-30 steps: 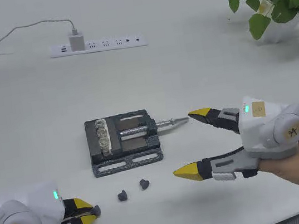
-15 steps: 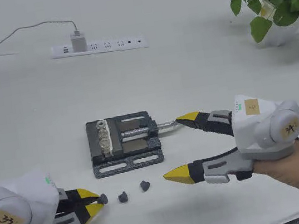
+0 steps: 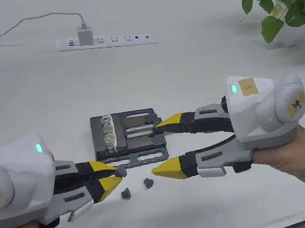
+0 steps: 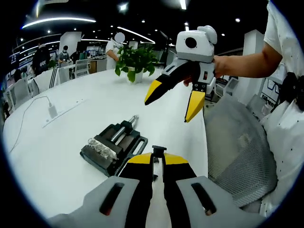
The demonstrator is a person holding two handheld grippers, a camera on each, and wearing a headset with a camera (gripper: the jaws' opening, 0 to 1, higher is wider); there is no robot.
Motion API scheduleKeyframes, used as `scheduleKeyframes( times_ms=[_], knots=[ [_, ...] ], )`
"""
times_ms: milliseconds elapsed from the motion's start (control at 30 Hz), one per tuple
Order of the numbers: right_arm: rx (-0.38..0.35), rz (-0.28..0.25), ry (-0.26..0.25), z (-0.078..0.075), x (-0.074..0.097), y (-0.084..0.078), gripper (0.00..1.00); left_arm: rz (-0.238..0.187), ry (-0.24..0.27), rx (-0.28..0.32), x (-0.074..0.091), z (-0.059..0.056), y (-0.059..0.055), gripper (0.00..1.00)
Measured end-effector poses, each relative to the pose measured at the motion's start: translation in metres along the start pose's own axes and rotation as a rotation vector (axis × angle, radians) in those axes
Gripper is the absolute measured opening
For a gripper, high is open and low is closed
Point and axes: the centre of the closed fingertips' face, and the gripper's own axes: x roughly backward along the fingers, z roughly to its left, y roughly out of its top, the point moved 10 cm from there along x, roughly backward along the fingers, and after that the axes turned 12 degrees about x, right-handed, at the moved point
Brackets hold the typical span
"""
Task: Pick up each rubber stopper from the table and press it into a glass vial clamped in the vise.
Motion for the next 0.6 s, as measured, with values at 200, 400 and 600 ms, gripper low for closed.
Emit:
scheduleKeyframes(
  times_ms=[200, 400, 600],
  knots=[
    [0.038, 0.0, 0.068, 0.005, -0.003, 0.014, 0.31, -0.022, -0.025, -0.017, 0.002, -0.01, 0.011, 0.03],
    [0.039, -0.004, 0.118, 0.008, -0.007, 0.019, 0.2, -0.032, -0.05, -0.041, 0.001, -0.018, 0.018, 0.03],
    [0.046, 0.008, 0.158, 0.013, -0.01, 0.021, 0.15, -0.035, -0.064, -0.056, 0.0, -0.022, 0.02, 0.03]
  ],
)
